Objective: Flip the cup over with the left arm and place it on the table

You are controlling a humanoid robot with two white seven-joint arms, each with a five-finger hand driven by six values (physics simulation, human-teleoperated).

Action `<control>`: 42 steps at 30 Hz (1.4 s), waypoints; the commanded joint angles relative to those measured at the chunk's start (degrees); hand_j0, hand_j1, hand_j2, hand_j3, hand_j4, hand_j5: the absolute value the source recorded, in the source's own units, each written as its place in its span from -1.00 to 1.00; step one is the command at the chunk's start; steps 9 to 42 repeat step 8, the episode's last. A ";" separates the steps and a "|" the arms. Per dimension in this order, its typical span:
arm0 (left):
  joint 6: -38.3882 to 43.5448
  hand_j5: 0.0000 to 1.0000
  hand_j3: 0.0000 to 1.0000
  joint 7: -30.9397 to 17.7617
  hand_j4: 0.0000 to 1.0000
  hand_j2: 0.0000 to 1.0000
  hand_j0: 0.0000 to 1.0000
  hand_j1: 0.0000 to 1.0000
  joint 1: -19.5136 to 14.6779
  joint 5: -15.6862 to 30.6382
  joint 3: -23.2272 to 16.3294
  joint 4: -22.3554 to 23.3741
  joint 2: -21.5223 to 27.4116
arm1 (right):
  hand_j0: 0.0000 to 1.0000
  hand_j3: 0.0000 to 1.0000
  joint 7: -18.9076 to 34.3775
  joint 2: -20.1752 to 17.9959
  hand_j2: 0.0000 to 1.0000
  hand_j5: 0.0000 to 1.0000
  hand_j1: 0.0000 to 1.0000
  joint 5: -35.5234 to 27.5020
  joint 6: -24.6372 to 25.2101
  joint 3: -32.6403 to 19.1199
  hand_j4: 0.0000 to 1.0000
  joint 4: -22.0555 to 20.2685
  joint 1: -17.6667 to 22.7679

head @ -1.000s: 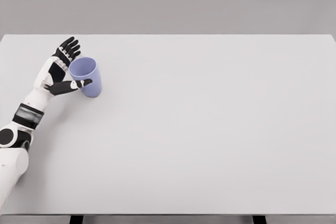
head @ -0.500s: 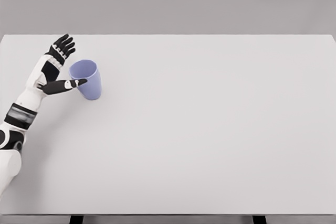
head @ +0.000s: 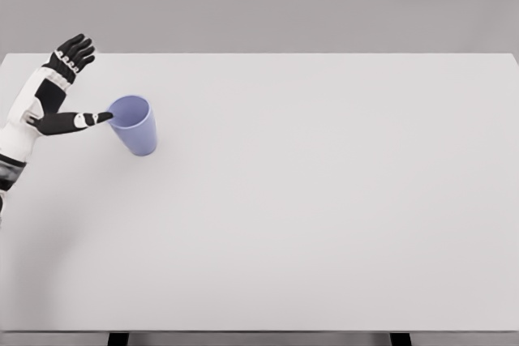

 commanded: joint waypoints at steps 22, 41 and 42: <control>0.02 1.00 1.00 -0.37 1.00 1.00 1.00 1.00 2.55 -8.55 -0.69 -11.27 9.40 | 1.00 1.00 0.01 0.00 1.00 1.00 1.00 0.00 0.00 0.00 1.00 0.00 0.00; 0.02 1.00 1.00 -0.37 1.00 1.00 1.00 1.00 2.55 -8.55 -0.69 -11.27 9.40 | 1.00 1.00 0.01 0.00 1.00 1.00 1.00 0.00 0.00 0.00 1.00 0.00 0.00; 0.02 1.00 1.00 -0.37 1.00 1.00 1.00 1.00 2.55 -8.55 -0.69 -11.27 9.40 | 1.00 1.00 0.01 0.00 1.00 1.00 1.00 0.00 0.00 0.00 1.00 0.00 0.00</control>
